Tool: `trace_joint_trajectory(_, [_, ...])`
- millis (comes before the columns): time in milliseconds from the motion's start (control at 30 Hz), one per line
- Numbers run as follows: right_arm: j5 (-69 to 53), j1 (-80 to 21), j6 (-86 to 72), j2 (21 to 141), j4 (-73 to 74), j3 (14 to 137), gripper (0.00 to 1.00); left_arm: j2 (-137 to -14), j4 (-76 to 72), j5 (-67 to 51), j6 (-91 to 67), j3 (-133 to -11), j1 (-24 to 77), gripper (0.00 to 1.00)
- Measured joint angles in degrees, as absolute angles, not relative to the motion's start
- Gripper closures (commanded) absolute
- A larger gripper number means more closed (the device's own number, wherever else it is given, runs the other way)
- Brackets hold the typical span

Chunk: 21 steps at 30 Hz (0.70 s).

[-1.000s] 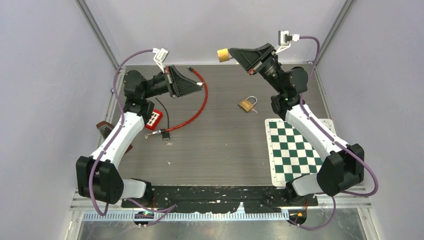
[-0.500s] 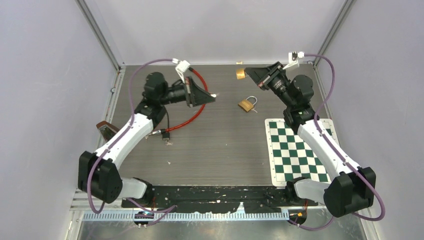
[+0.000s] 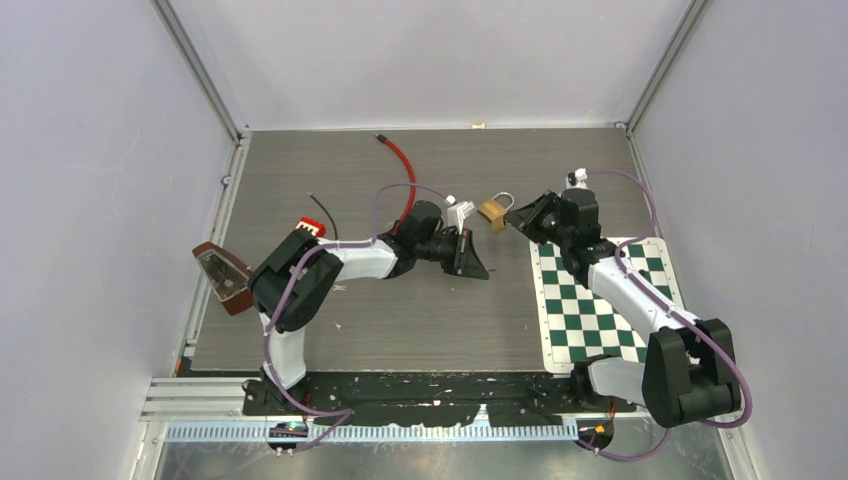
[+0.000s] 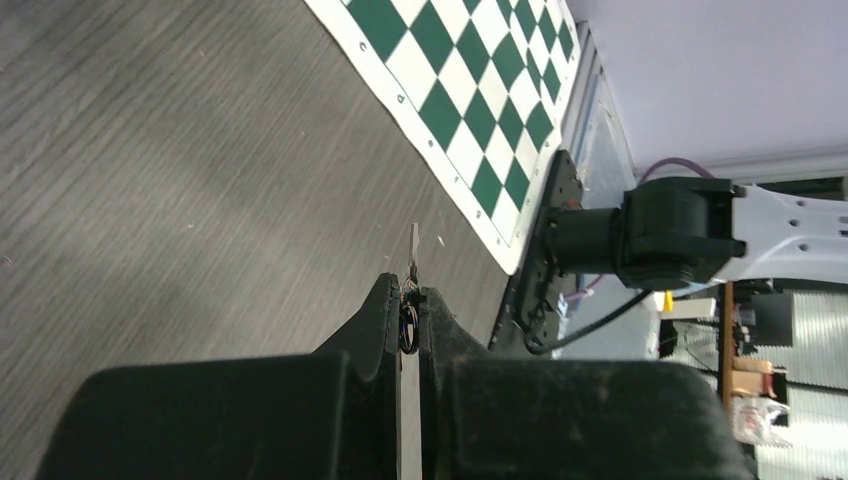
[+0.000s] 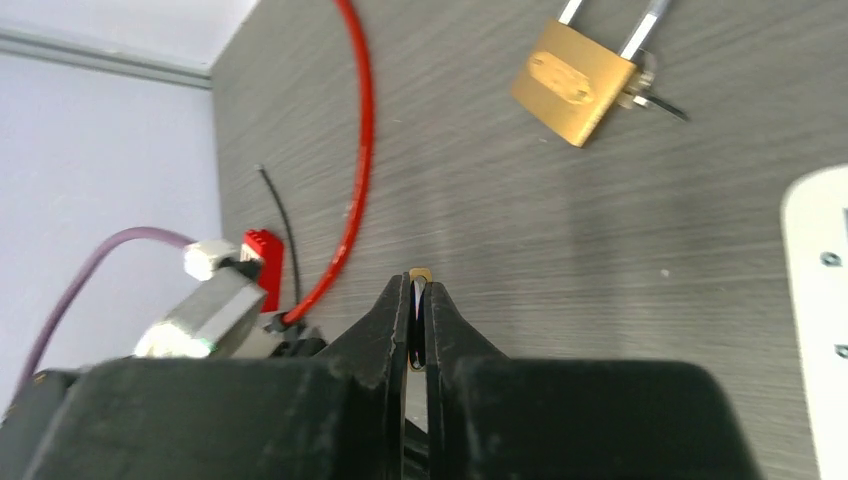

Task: Lock with the key
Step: Place the key at the center of the board.

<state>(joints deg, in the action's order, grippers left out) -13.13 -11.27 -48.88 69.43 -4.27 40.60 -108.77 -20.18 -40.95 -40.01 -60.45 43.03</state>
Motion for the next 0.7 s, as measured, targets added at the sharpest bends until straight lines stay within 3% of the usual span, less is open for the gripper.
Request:
trace_joint_trajectory(400, [-5.54, -11.14, -48.23, 78.48, -7.79, 34.09, 0.95, -117.19, -25.26, -31.64, -35.18, -62.08, 46.61, 0.99])
trace_joint_trajectory(600, [-6.44, -11.14, -46.13, 82.70, -11.99, 33.61, 0.95, -120.25, -25.47, -30.96, -34.11, -63.46, 47.90, 0.86])
trace_joint_trajectory(700, [-8.27, -11.14, -45.82, 85.60, -15.77, 32.75, 0.95, -120.75, -25.96, -31.03, -34.09, -63.61, 48.01, 0.73])
